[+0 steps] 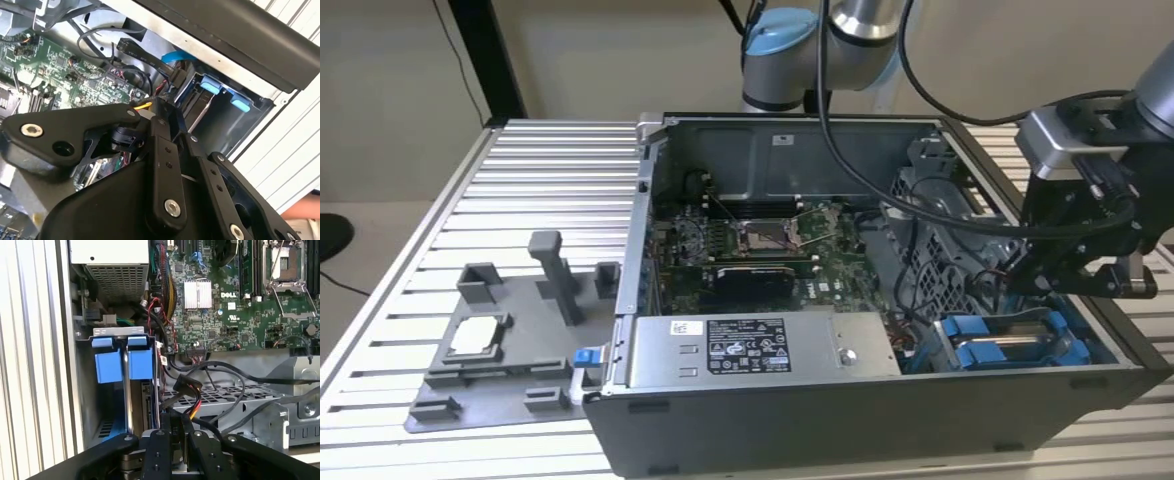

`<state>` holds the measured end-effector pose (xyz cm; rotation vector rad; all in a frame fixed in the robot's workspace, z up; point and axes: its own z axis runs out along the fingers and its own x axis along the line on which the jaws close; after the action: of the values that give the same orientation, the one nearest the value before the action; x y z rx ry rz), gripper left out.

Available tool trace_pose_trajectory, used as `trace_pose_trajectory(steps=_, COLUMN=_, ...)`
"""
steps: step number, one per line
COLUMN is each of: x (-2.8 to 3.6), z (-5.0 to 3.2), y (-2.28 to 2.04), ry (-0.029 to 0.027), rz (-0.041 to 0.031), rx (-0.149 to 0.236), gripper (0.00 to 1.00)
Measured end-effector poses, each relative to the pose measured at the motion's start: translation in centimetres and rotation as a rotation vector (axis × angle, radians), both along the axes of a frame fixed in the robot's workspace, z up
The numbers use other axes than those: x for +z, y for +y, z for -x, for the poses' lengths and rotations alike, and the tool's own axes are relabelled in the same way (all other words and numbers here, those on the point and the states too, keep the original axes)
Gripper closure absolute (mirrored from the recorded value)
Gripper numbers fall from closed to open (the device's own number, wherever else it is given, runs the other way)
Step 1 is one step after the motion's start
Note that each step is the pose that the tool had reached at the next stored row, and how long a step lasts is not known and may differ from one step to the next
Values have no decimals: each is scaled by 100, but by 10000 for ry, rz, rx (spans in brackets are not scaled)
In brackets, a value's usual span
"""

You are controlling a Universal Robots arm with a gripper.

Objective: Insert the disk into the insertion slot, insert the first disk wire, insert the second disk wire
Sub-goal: 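Insert the first disk wire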

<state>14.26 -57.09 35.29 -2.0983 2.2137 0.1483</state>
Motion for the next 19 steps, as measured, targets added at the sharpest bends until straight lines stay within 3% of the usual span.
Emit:
trace_pose_trajectory(steps=7, x=-13, z=-22, y=-35, ry=21, rz=4, rx=380, gripper=100)
trace_pose_trajectory(steps=19, x=-39, z=-63, y=-131, ry=43, rz=8, rx=676, gripper=100)
